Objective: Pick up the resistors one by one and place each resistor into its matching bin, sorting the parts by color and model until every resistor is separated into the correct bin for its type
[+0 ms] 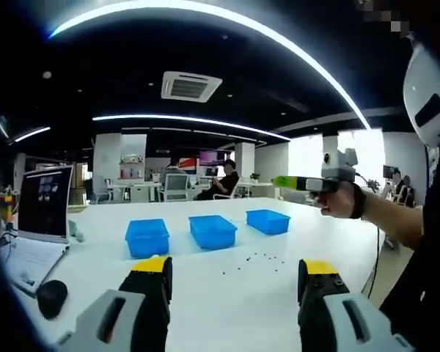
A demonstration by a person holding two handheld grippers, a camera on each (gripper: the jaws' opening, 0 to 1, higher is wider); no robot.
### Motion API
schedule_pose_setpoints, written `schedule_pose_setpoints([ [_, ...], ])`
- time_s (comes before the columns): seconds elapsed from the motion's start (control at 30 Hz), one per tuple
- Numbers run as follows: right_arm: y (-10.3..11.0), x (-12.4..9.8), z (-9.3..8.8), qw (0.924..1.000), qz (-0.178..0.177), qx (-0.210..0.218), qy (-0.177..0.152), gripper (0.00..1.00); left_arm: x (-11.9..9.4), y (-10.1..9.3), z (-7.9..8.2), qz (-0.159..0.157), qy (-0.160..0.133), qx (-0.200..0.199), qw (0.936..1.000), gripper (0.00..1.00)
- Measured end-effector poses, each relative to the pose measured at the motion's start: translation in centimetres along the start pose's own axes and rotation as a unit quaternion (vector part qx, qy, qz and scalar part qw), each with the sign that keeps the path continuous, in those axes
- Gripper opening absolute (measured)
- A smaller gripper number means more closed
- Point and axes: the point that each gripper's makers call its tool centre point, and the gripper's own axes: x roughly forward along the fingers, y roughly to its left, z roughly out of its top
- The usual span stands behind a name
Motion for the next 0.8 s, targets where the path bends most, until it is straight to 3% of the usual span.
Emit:
schedule_pose_setpoints([
  [0.2, 0.8, 9.1, 1.9, 0.9981, 0.055, 0.026, -0.013, 0.05, -0.4, 0.3, 0.2, 0.008, -0.006, -0.003, 0.9999, 0.7],
  [0.4, -1.4, 18.7, 0.5, 0.9987, 0.042, 0.021, 0.02, 0.05, -1.0, 0.7, 0.2, 0.017, -0.008, -0.005, 0.9998, 0.7],
  [0.63, -2.6, 24.8, -1.8, 0.9977, 0.024, 0.015, 0.061, 0.05, -1.8, 1.8, 0.5, 0.032, -0.01, -0.004, 0.9994, 0.7],
  [0.8, -3.2, 27.0, -3.3, 0.9963, 0.009, 0.011, 0.084, 0.05, -2.0, 1.9, 0.3, 0.037, -0.008, -0.007, 0.9993, 0.7],
])
